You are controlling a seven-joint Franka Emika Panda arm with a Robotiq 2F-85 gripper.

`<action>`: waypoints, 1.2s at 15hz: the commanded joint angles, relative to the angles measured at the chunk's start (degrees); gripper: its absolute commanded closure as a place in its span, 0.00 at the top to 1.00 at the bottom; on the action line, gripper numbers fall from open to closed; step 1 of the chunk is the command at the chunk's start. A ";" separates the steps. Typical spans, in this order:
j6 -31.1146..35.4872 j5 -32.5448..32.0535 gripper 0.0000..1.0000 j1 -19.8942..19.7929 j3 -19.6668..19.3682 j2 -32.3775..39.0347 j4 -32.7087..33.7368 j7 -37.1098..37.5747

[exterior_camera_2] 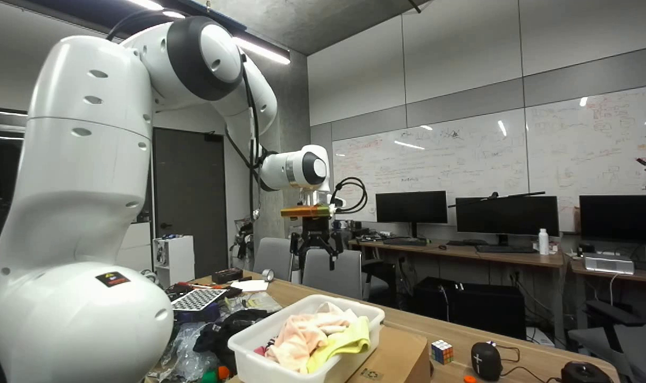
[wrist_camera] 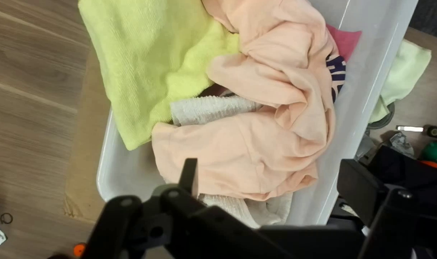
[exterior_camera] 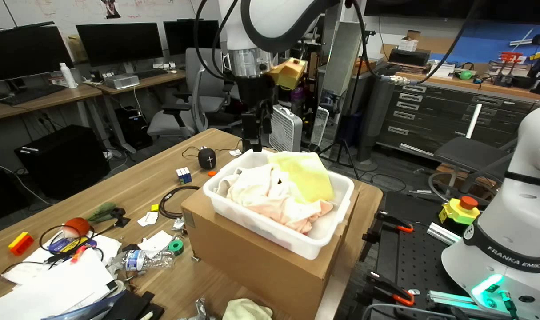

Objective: Take the towels and t-shirts out of the box and place them on the table

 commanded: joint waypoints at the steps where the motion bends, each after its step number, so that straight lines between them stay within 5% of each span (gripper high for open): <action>1: 2.46 -0.01 1.00 -0.69 -0.93 2.97 1.27 -0.43; 18: 8.14 0.25 1.00 -2.95 -2.16 15.18 0.77 -2.43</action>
